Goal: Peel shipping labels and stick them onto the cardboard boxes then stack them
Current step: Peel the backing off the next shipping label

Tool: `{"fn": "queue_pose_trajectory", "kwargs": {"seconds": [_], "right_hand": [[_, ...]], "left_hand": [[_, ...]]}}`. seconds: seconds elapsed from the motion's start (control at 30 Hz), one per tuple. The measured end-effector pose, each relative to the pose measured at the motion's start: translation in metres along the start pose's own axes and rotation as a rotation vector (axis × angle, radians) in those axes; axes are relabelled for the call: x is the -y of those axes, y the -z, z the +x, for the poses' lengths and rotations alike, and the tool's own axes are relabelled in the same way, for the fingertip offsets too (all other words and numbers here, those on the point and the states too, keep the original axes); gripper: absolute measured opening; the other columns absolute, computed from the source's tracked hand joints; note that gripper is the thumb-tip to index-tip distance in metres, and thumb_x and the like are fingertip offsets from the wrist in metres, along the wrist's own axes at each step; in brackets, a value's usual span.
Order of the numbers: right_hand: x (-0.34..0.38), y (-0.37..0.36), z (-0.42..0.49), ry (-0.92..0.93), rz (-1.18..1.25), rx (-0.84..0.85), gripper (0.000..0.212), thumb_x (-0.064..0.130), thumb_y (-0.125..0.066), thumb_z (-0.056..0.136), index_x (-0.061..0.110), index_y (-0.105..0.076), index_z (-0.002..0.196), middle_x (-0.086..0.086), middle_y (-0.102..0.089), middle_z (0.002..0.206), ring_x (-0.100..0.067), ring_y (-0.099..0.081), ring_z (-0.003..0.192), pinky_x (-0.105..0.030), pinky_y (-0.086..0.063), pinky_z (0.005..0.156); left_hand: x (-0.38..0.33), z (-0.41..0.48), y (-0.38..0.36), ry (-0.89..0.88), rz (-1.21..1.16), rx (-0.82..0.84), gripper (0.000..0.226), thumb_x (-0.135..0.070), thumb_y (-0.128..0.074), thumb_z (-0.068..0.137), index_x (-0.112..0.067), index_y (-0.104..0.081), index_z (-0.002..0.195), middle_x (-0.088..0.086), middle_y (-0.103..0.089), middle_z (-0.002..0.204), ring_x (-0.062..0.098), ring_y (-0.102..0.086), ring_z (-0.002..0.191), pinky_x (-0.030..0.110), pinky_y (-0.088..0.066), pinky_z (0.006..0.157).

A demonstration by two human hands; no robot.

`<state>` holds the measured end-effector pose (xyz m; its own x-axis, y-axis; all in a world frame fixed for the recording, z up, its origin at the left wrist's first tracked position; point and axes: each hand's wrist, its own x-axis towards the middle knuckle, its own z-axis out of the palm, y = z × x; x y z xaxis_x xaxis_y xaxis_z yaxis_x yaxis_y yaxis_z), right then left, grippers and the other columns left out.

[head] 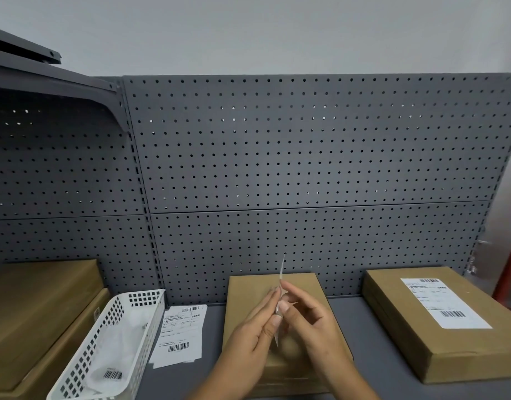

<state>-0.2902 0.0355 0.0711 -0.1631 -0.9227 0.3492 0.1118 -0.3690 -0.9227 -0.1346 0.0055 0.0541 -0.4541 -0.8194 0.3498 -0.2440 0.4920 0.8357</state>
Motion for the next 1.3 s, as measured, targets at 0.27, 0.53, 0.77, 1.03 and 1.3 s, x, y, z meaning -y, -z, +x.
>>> {"fn": "queue_pose_trajectory", "kwargs": {"seconds": [0.27, 0.53, 0.77, 1.03, 1.3], "right_hand": [[-0.002, -0.004, 0.003, 0.074, -0.063, -0.025, 0.039, -0.006, -0.069, 0.092, 0.02, -0.071, 0.122, -0.011, -0.071, 0.095, -0.025, -0.067, 0.089, -0.034, -0.056, 0.083], [0.002, -0.007, 0.005, 0.055, -0.026, 0.044, 0.024, 0.011, -0.075, 0.086, 0.018, -0.078, 0.109, -0.003, -0.072, 0.095, -0.009, -0.066, 0.087, -0.023, -0.055, 0.078], [-0.005, -0.001, 0.008, 0.039, -0.016, 0.072, 0.021, 0.01, -0.074, 0.086, 0.011, -0.08, 0.106, -0.018, -0.069, 0.105, -0.02, -0.066, 0.094, -0.026, -0.055, 0.083], [-0.004, 0.0, 0.007, -0.008, 0.003, 0.079, 0.024, 0.008, -0.073, 0.086, 0.012, -0.081, 0.108, -0.026, -0.063, 0.107, -0.021, -0.065, 0.094, -0.028, -0.057, 0.083], [0.004, -0.002, 0.005, 0.009, -0.046, 0.079, 0.021, 0.005, -0.072, 0.09, 0.014, -0.08, 0.108, -0.013, -0.071, 0.102, -0.026, -0.068, 0.101, -0.029, -0.057, 0.086]], "left_hand": [[-0.001, 0.0, 0.001, 0.002, 0.078, -0.012, 0.049, -0.028, -0.046, 0.11, -0.035, -0.038, 0.158, -0.024, -0.033, 0.164, -0.015, -0.024, 0.149, 0.016, -0.022, 0.125], [-0.006, 0.0, 0.001, -0.076, 0.06, -0.033, 0.045, -0.02, -0.047, 0.11, -0.042, -0.048, 0.149, -0.027, -0.039, 0.16, -0.011, -0.033, 0.147, 0.012, -0.029, 0.12], [-0.008, 0.0, 0.005, -0.077, 0.051, -0.006, 0.043, -0.023, -0.045, 0.111, -0.03, -0.048, 0.153, -0.024, -0.048, 0.155, -0.007, -0.038, 0.146, 0.022, -0.031, 0.123], [-0.013, -0.002, 0.005, -0.085, 0.005, 0.021, 0.039, -0.02, -0.044, 0.112, -0.031, -0.055, 0.147, -0.021, -0.054, 0.15, -0.001, -0.046, 0.143, 0.025, -0.037, 0.121], [-0.014, -0.001, 0.004, -0.07, 0.0, 0.01, 0.043, -0.015, -0.045, 0.111, -0.039, -0.051, 0.146, -0.023, -0.051, 0.152, -0.01, -0.044, 0.141, 0.009, -0.035, 0.114]]}}
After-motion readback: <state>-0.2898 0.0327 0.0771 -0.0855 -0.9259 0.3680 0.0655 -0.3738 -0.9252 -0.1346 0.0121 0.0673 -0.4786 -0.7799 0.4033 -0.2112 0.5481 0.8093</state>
